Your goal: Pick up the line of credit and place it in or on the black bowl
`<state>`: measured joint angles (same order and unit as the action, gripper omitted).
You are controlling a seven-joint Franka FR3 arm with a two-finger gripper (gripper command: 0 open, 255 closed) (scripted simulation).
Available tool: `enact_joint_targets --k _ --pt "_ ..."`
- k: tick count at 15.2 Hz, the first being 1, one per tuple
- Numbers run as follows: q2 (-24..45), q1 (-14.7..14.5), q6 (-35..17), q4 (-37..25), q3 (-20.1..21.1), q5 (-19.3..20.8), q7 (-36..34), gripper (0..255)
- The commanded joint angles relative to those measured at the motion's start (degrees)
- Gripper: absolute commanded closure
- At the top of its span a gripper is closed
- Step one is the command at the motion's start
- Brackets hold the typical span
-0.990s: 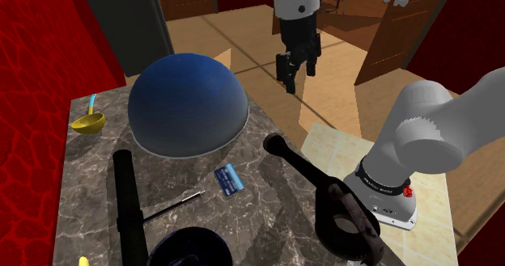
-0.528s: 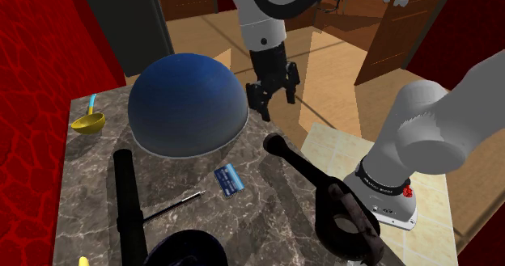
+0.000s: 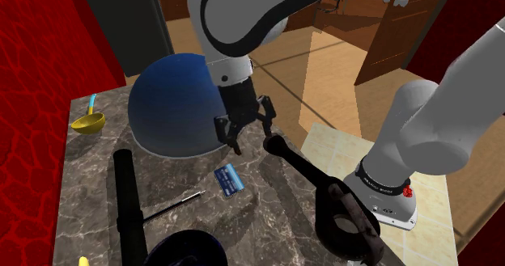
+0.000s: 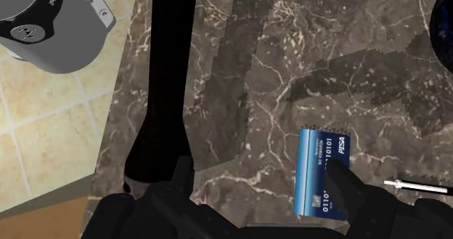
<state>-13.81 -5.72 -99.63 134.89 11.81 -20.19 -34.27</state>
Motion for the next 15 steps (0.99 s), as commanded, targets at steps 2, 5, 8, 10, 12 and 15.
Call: enact_joint_targets --k 2,5,8,10,12,15 --pt "6.6 -0.8 -2.4 -3.1 1.2 -3.1 -2.7 0" --pt "12.8 -1.8 -4.5 -6.5 2.3 -6.0 -5.3 0" --pt "14.6 -2.4 -6.5 -6.3 2.9 -7.1 -5.9 0" --pt "14.8 -2.8 -8.0 -5.1 3.3 -7.6 -5.7 0" --pt "15.1 -3.1 -9.5 -4.0 3.6 -8.0 -5.5 0" --pt "15.4 -3.4 -10.7 -3.1 3.9 -8.4 -5.4 0"
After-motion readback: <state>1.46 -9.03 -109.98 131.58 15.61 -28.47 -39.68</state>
